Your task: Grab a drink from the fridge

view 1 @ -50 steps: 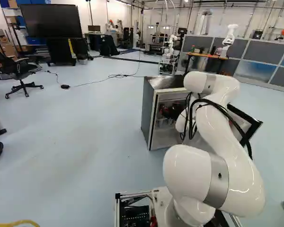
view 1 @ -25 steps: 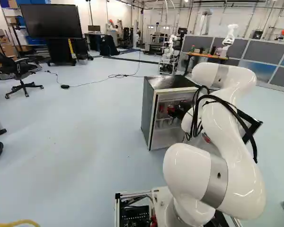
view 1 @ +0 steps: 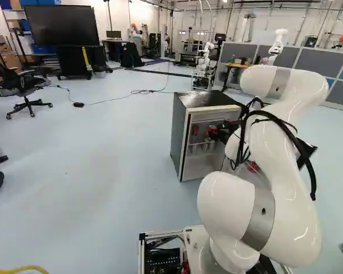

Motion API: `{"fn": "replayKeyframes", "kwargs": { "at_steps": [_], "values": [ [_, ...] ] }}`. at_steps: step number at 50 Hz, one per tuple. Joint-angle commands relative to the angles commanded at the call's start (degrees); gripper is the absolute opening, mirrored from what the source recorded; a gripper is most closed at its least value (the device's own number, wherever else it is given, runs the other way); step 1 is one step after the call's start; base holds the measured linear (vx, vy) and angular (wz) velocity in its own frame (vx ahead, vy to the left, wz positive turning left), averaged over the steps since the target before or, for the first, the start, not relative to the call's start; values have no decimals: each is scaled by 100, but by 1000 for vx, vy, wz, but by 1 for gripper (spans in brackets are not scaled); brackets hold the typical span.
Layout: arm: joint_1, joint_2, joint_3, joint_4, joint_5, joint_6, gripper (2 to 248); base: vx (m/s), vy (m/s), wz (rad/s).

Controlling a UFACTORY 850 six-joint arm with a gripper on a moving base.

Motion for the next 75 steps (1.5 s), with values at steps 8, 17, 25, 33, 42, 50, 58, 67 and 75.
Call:
{"fn": "replayKeyframes", "kwargs": {
  "at_steps": [8,17,25,33,42,50,58,67,75],
  "values": [
    [-4,147,84,0,0,0,97,0,0,0],
    [-25,349,245,0,0,0,97,0,0,0],
    [-85,623,552,0,0,0,97,0,0,0],
    [-159,922,892,0,0,0,97,0,0,0],
    [-282,1234,1228,0,0,0,97,0,0,0],
    [-423,1468,1440,0,0,0,97,0,0,0],
    [-525,1651,1559,0,0,0,97,0,0,0],
    [-550,1821,1633,0,0,0,97,0,0,0],
    [-552,1969,1684,0,0,0,97,0,0,0]
  ]
}}
